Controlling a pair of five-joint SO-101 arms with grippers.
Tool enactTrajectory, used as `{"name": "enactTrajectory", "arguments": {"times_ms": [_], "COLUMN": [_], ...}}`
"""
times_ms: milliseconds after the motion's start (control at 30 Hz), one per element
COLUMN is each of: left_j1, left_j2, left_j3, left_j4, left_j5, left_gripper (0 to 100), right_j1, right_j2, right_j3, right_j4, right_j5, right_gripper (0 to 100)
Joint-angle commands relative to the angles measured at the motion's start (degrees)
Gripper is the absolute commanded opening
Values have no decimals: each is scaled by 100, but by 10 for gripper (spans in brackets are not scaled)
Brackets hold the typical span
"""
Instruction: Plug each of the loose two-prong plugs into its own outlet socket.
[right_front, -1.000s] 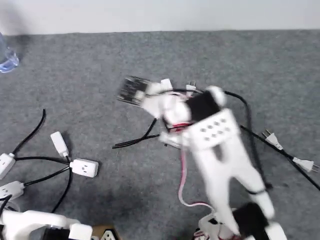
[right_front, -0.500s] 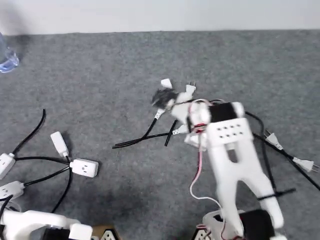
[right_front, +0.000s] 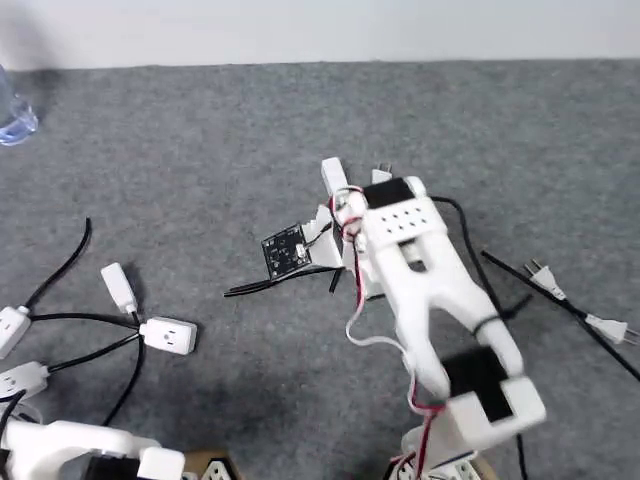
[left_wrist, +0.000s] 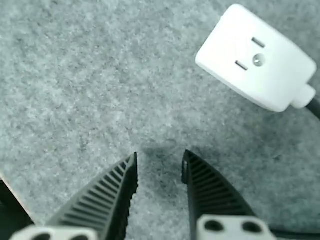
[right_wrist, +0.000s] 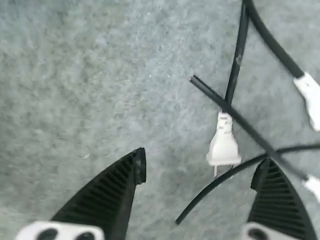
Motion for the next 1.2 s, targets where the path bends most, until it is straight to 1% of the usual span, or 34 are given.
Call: {"name": "enactTrajectory", "arguments": {"times_ms": [0, 133, 233, 433, 467, 500, 533, 600, 633, 667, 700, 733, 800, 833, 967, 1167], "left_j1": [44, 44, 44, 273, 273, 273, 273, 264, 264, 264, 264, 264, 264, 264, 273, 290], "left_j2": [-149, -149, -149, -114, -114, -114, -105, -132, -149, -149, -149, -149, -149, -149, -149, -149], "left_j3": [-31, -40, -40, -13, -13, -13, -13, 57, 75, 75, 75, 75, 75, 75, 75, 75], "left_j4": [35, 35, 35, -132, -132, -132, -132, -158, -158, -158, -158, -158, -158, -158, -158, -158], "left_j5": [18, 18, 18, 26, 26, 26, 26, 18, 18, 18, 18, 18, 18, 18, 18, 18], "left_gripper": [137, 137, 137, 137, 137, 137, 137, 137, 137, 137, 137, 137, 137, 137, 137, 137], "right_j1": [-4, -4, 31, 145, 207, 277, 338, 462, 532, 576, 655, 708, 778, 796, 760, 796], "right_j2": [602, 1534, 2141, 3099, 3222, 3327, 3415, 3565, 3618, 3662, 3679, 3679, 3662, 3662, 3600, 2563], "right_j3": [-826, -1459, -1890, -2681, -2752, -2813, -2857, -2954, -3007, -3051, -3068, -3077, -3174, -3288, -3947, -3947], "right_j4": [101, 119, 479, 980, 989, 989, 980, 954, 963, 998, 1015, 1059, 1191, 1314, 2141, 2141], "right_j5": [185, 167, 149, -466, -475, -466, -466, -475, -475, -484, -484, -484, -484, -484, -492, -1046], "right_gripper": [318, 318, 318, 314, 297, 258, 197, 22, 0, 47, 66, 54, 0, 17, 9, 8]}}
